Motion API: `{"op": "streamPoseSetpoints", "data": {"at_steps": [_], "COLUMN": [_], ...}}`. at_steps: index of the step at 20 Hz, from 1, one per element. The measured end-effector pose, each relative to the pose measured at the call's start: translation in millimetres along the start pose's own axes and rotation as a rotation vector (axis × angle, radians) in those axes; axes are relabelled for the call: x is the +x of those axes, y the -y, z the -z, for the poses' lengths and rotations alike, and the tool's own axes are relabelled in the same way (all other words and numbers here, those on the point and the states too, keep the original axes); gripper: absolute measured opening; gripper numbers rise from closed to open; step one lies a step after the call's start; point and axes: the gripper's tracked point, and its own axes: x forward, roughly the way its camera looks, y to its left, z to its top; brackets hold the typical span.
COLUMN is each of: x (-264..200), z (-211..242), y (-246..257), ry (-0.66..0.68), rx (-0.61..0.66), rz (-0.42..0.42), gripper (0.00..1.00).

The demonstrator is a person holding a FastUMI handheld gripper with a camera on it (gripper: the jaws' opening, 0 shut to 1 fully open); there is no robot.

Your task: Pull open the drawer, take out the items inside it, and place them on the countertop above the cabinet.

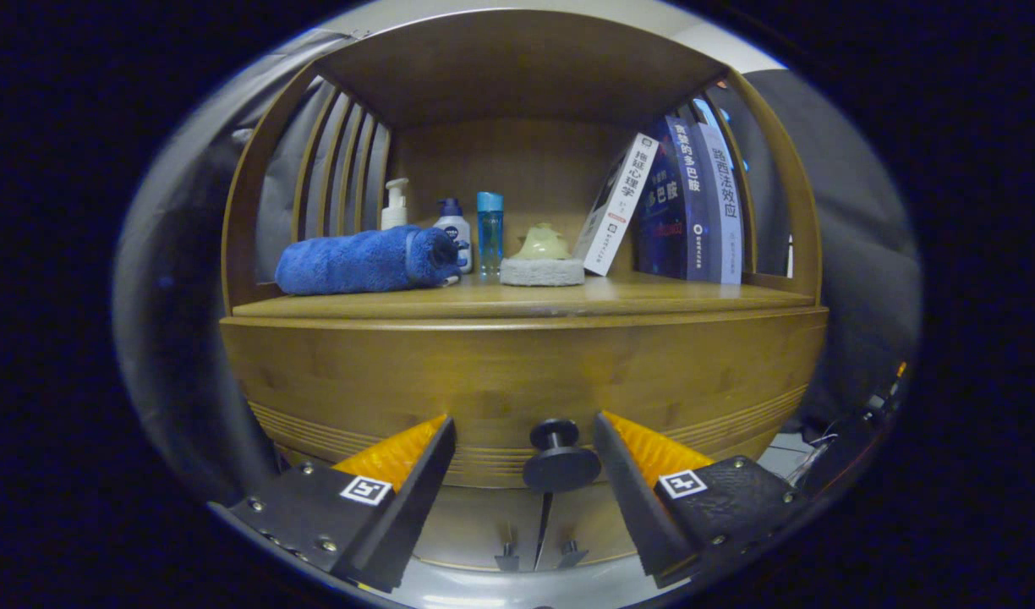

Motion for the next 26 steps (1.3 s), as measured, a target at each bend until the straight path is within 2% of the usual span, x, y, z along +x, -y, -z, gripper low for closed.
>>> {"op": "streamPoseSetpoints", "data": {"at_steps": [4, 8, 10, 14, 19, 26], "x": [-3.3, -25.7, -40.1, -74.7, -120.0, -188.2], "z": [5.2, -2.5, -12.8, -49.3, -95.5, -188.5], "y": [-4.9, -4.0, -9.1, -27.3, -32.1, -11.3], "ry": [-0.043, -0.037, -0.036, 0.003, 0.047, 0.18], "rx": [-0.008, -0.043, -0.044, -0.024, -0.083, -0.041], "rz": [-0.008, 0.012, -0.007, -0.074, -0.095, -0.081], "gripper": [0.99, 1.0, 1.0, 1.0, 1.0, 1.0]}}
